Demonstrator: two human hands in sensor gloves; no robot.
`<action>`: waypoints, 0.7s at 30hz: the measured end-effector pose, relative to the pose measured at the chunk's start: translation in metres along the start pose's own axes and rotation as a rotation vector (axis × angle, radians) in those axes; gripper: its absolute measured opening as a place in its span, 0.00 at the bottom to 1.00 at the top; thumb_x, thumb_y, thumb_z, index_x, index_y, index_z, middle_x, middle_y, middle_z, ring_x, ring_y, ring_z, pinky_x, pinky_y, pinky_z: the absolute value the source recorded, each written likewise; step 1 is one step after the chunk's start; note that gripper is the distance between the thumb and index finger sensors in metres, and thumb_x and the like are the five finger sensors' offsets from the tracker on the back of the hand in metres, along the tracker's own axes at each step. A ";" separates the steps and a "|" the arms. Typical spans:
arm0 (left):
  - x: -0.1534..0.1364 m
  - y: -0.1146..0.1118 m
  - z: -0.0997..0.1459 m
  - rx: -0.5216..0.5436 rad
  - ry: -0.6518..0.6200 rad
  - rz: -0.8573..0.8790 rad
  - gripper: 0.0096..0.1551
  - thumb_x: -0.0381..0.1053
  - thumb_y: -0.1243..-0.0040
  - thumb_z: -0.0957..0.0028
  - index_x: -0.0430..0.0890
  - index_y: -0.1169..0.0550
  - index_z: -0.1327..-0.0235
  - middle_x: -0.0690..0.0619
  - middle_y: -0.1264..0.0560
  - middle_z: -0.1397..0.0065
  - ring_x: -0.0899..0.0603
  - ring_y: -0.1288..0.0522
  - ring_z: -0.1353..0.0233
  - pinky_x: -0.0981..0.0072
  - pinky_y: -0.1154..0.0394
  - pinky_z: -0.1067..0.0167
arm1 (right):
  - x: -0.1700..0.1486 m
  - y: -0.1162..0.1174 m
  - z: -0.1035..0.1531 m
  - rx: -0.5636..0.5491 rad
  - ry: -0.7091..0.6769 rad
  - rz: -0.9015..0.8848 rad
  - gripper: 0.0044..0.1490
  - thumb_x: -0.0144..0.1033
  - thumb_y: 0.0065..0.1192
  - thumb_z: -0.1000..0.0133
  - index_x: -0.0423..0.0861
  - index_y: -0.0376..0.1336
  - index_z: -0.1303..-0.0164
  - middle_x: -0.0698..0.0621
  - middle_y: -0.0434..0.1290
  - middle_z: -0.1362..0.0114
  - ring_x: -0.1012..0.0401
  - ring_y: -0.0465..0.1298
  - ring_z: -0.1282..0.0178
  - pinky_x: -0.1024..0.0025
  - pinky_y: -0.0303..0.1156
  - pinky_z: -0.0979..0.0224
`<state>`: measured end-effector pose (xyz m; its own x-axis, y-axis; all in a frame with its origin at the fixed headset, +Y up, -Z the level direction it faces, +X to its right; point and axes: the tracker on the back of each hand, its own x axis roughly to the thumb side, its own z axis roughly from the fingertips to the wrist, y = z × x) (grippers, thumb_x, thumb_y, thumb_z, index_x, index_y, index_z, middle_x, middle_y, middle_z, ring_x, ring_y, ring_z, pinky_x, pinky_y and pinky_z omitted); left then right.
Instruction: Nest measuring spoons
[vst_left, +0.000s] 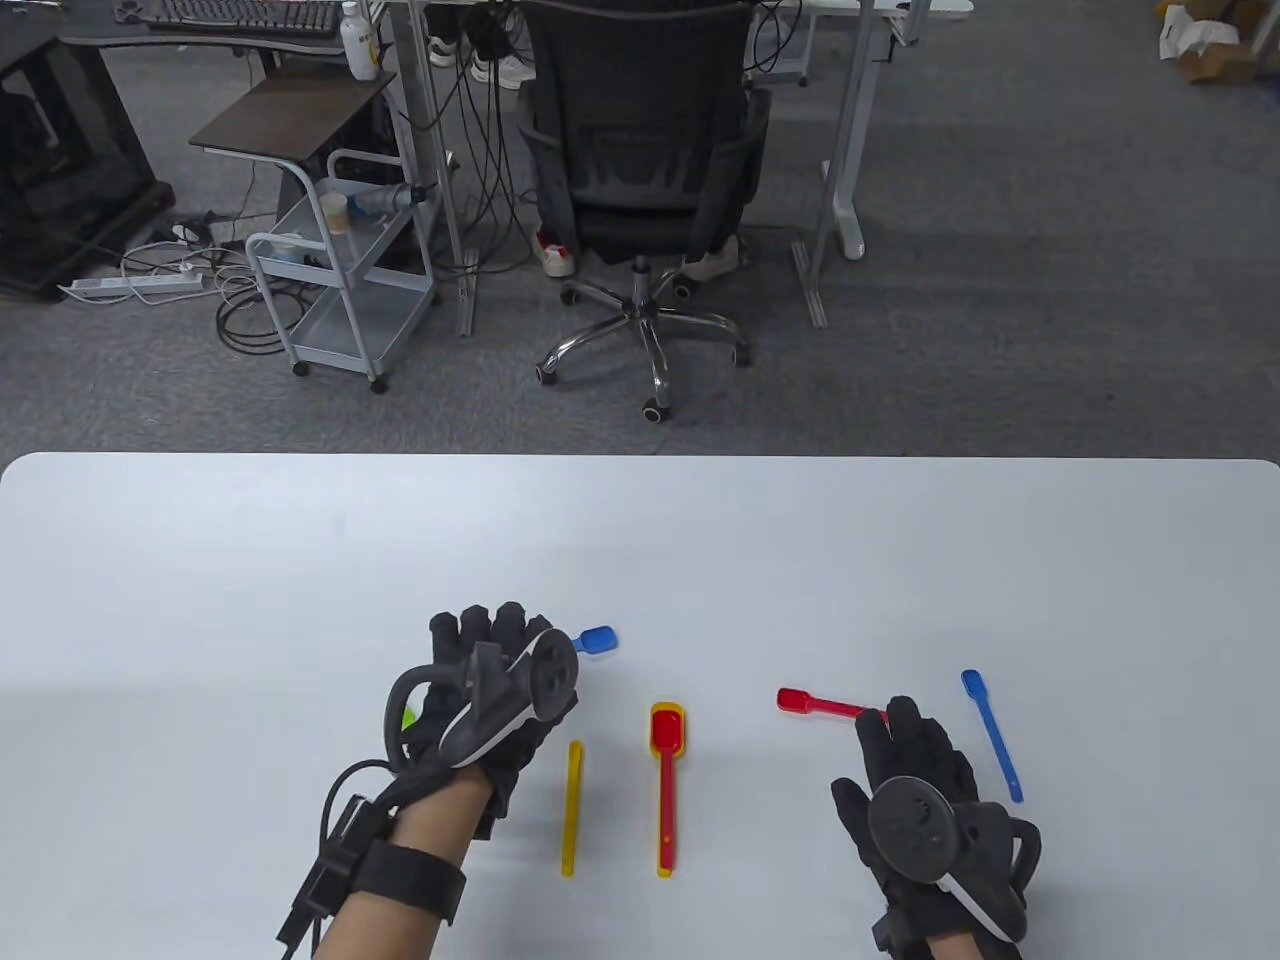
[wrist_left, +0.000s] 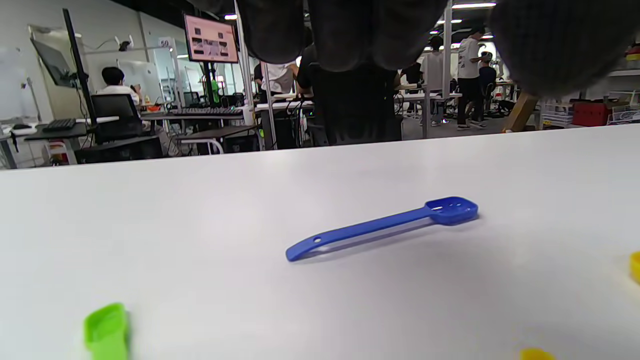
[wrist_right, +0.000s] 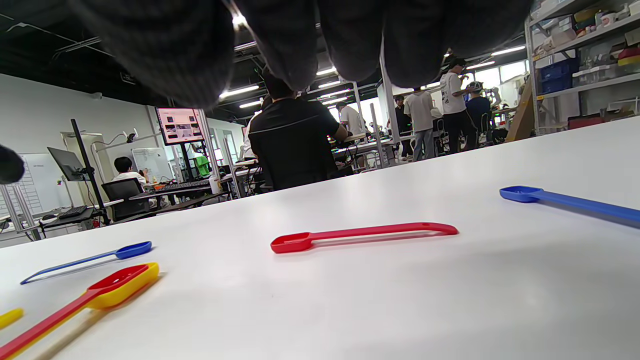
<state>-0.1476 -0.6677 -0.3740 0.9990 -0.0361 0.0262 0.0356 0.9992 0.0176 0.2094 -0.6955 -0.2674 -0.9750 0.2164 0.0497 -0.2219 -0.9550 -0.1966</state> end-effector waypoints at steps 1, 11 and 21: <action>-0.003 -0.003 -0.003 -0.013 0.005 0.020 0.45 0.72 0.31 0.59 0.61 0.26 0.24 0.56 0.31 0.14 0.36 0.31 0.12 0.36 0.42 0.16 | -0.001 0.000 0.000 0.001 0.002 -0.003 0.44 0.52 0.60 0.44 0.45 0.59 0.18 0.34 0.58 0.11 0.32 0.65 0.19 0.35 0.61 0.24; -0.032 -0.043 -0.037 -0.112 0.113 0.028 0.42 0.68 0.28 0.59 0.62 0.25 0.26 0.57 0.33 0.13 0.35 0.34 0.11 0.34 0.45 0.16 | -0.002 0.000 0.000 0.012 0.009 -0.017 0.44 0.52 0.60 0.44 0.45 0.60 0.18 0.34 0.58 0.11 0.32 0.64 0.19 0.35 0.61 0.24; -0.031 -0.069 -0.051 -0.136 0.210 -0.069 0.39 0.65 0.27 0.57 0.62 0.24 0.28 0.57 0.34 0.12 0.33 0.35 0.11 0.34 0.46 0.16 | 0.001 0.001 0.000 0.028 -0.003 -0.004 0.44 0.52 0.60 0.43 0.45 0.60 0.18 0.34 0.58 0.11 0.32 0.65 0.19 0.35 0.61 0.24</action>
<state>-0.1793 -0.7344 -0.4271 0.9772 -0.1147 -0.1785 0.0934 0.9880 -0.1232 0.2079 -0.6958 -0.2678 -0.9742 0.2193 0.0536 -0.2252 -0.9595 -0.1689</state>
